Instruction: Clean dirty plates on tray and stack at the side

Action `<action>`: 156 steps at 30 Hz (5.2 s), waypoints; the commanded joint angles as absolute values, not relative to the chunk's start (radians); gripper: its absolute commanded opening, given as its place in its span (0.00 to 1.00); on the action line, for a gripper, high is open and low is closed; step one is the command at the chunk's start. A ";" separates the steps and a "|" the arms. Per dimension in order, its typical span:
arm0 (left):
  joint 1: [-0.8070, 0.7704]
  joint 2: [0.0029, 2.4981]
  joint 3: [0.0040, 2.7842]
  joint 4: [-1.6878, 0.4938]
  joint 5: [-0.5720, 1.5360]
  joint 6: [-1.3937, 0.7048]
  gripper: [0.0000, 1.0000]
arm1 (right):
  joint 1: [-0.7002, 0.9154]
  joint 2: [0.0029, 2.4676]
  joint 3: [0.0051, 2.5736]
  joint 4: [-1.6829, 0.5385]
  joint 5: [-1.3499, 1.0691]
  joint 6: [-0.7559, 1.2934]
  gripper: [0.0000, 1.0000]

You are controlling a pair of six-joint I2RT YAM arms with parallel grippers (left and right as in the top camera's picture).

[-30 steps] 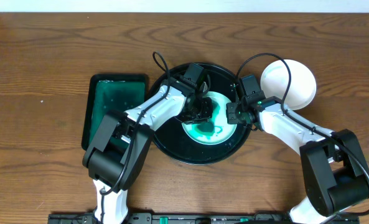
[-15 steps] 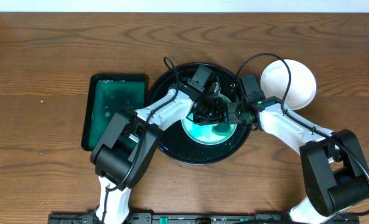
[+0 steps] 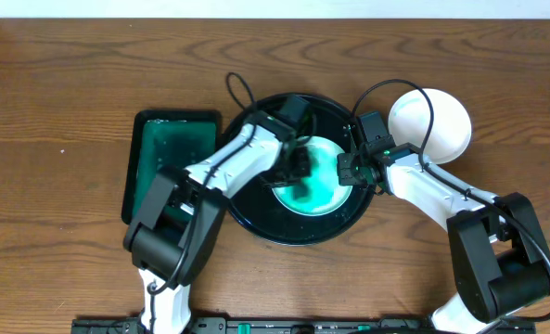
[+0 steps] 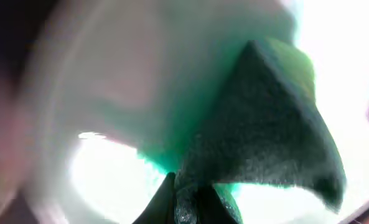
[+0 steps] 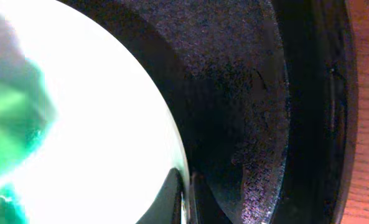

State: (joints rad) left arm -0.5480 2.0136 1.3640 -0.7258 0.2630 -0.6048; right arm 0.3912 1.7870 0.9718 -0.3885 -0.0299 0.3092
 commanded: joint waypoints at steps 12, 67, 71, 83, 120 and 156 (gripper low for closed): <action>-0.513 2.090 1.298 -0.721 0.189 -0.508 0.07 | 0.406 1.839 0.946 -0.412 -0.065 0.298 0.01; -0.340 1.938 1.303 -0.580 0.457 -0.433 0.07 | 0.406 1.839 0.946 -0.435 -0.065 0.299 0.01; -0.346 1.761 1.303 -0.662 0.369 -0.415 0.07 | 0.406 1.839 0.946 -0.438 -0.065 0.299 0.01; -0.128 1.633 1.297 -0.806 0.047 -0.412 0.07 | 0.406 1.839 0.946 -0.435 -0.065 0.299 0.01; -0.044 1.532 1.298 -0.993 0.262 -0.349 0.79 | 0.446 1.663 0.952 -0.304 0.055 0.117 0.01; -0.044 1.532 1.298 -0.994 0.262 -0.405 0.80 | 0.653 1.465 0.952 -0.381 0.421 0.483 0.01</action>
